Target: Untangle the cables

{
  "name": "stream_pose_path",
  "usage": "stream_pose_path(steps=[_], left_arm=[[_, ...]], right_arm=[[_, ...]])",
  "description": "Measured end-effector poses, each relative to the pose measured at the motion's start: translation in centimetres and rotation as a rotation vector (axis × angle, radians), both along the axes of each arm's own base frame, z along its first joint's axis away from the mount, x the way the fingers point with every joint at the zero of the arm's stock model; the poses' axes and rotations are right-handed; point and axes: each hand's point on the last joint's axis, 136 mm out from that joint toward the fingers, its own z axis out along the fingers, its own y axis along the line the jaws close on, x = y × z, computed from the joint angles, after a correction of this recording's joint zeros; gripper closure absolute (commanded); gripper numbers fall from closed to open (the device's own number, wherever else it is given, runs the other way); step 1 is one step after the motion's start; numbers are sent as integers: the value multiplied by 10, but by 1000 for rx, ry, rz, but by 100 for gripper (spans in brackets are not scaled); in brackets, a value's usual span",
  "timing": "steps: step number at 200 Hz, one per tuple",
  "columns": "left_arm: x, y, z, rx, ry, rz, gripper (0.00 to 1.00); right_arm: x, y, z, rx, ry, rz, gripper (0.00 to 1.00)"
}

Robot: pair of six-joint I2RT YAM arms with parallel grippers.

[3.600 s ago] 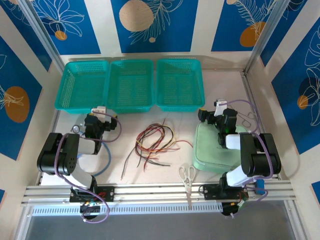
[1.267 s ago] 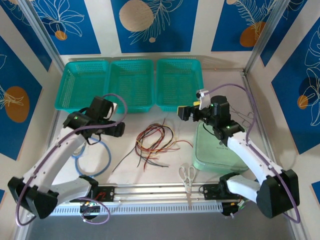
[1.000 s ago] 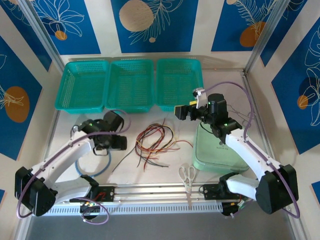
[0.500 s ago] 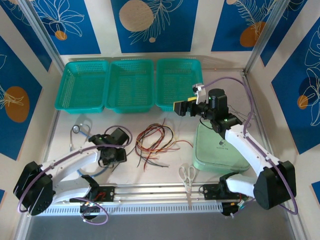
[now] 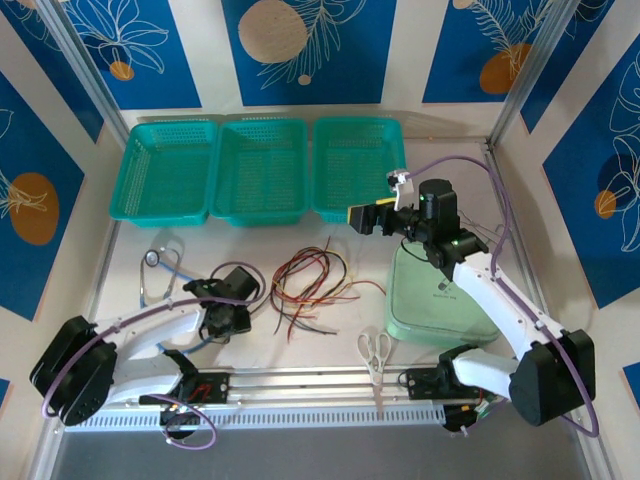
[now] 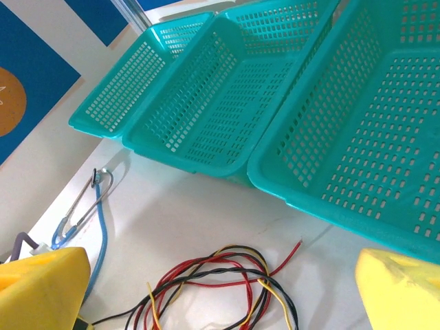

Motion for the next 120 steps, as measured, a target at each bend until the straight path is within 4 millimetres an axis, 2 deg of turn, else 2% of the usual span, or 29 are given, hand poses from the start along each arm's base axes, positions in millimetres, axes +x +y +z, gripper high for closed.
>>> stream_pose_path(steps=[28, 46, 63, 105, 120], left_arm=[[-1, 1, -2, 23, 9, -11, 84], [0, -5, -2, 34, 1, -48, 90], [1, -8, -2, 49, -10, -70, 100], [2, -11, 3, 68, -15, -110, 100], [3, -20, 8, 37, -14, -141, 100]], right_arm=[[-3, 1, 1, 1, 4, 1, 1], [-6, 3, 0, 0, 15, 3, 1], [-11, 5, -1, -1, 23, 9, 1], [-23, 8, -4, -11, 30, 16, 1], [-25, 10, -5, -13, 29, 14, 1]])
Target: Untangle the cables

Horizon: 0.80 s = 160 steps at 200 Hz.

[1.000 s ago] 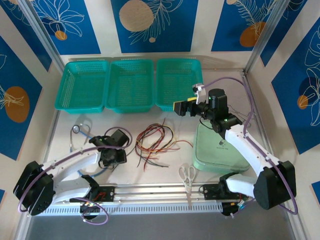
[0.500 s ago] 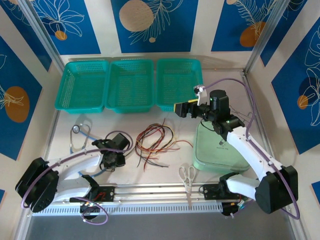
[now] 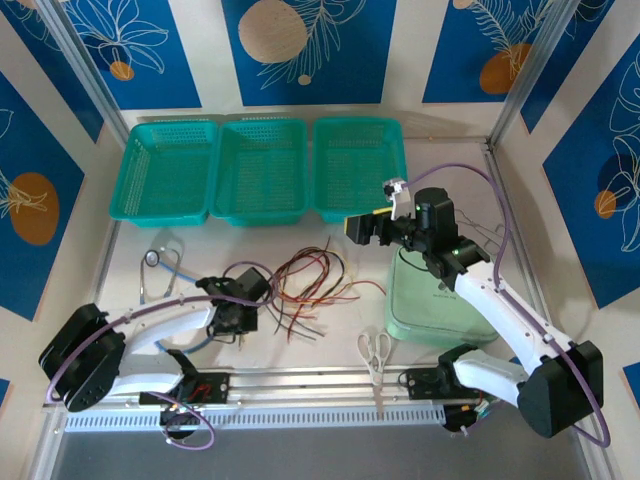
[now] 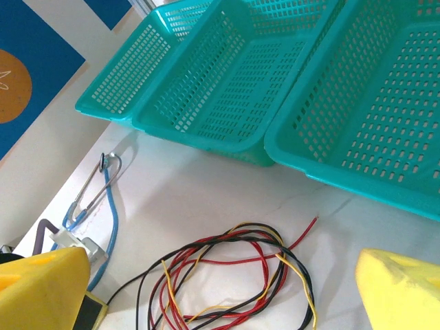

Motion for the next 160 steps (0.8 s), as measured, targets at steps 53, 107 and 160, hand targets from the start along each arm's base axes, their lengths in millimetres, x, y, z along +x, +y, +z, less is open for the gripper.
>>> stream_pose_path(steps=[53, 107, 160], left_arm=[[36, -43, 87, -153, -147, -75, 100], [48, -67, 153, -264, -215, -133, 100], [77, -104, 212, -346, -289, -182, 100]], right_arm=[[-10, 12, -24, -14, 92, 9, 1], [-15, 19, -47, 8, 213, 11, 3], [-38, 50, -49, 70, 266, 114, 6]])
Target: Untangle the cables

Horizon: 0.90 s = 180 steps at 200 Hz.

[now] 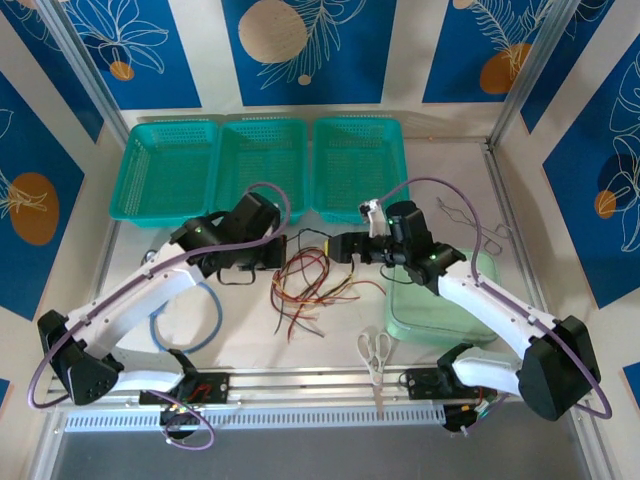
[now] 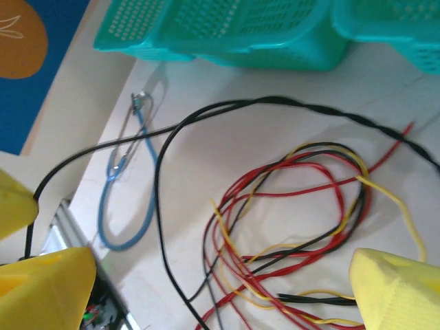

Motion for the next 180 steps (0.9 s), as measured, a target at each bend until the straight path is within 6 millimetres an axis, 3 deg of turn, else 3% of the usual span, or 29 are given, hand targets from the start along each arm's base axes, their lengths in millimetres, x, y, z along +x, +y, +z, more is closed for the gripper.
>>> stream_pose_path(steps=[60, 106, 131, 151, 163, 180], left_arm=[[4, -7, 23, -29, -28, -22, 100], [4, -8, 25, -36, -27, -26, 100], [4, -11, 32, -53, -38, -31, 100], [5, -11, 37, -59, -50, -36, 100], [6, -12, 41, -63, -60, -41, 100], [8, -13, 48, -71, -75, -46, 100]], right_arm=[[-20, 38, 11, 119, -6, 160, 18], [-14, 55, -17, 109, 87, 193, 34], [-8, 64, -18, 120, 106, 205, 40], [-6, 70, -12, 134, 105, 209, 58], [-5, 71, -7, 145, 105, 204, 84], [-3, 72, -2, 150, 93, 203, 99]])
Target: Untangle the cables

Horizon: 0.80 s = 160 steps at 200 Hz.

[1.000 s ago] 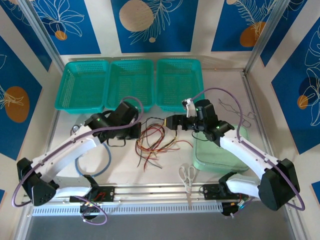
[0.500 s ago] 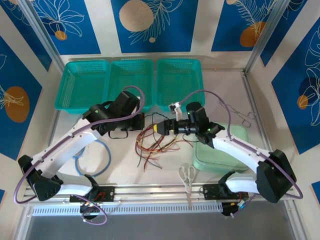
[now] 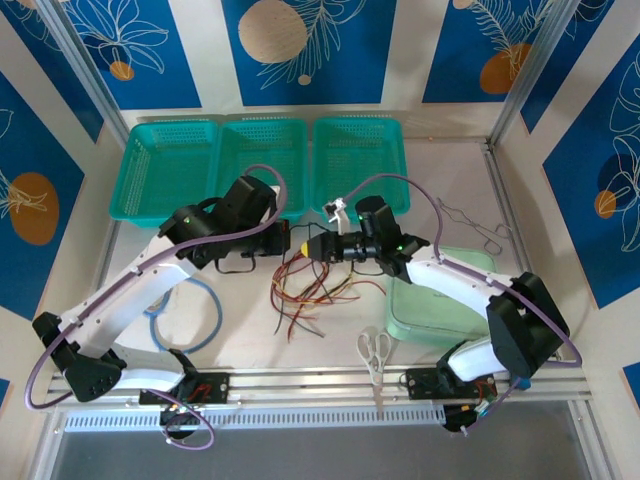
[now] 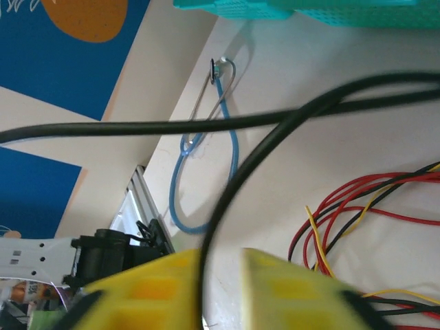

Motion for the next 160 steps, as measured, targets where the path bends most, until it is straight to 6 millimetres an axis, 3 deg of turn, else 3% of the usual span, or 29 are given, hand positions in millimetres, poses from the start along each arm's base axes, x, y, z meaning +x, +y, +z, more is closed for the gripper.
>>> stream_pose_path(steps=[22, 37, 107, 139, 160], left_arm=[[8, -4, 15, -12, -32, -7, 100], [16, -7, 28, -21, -58, -14, 100], [57, -24, 109, -108, -238, -48, 100], [72, -24, 145, -160, -320, -41, 100], [83, -14, 165, -188, -378, -9, 100]], right_arm=[[-1, -5, 7, -14, -8, -16, 100], [-2, -11, 23, -20, -38, -32, 100], [14, -58, 167, 58, -358, -150, 100], [21, -76, 217, 83, -446, -180, 100], [23, -83, 245, 108, -494, -181, 100]])
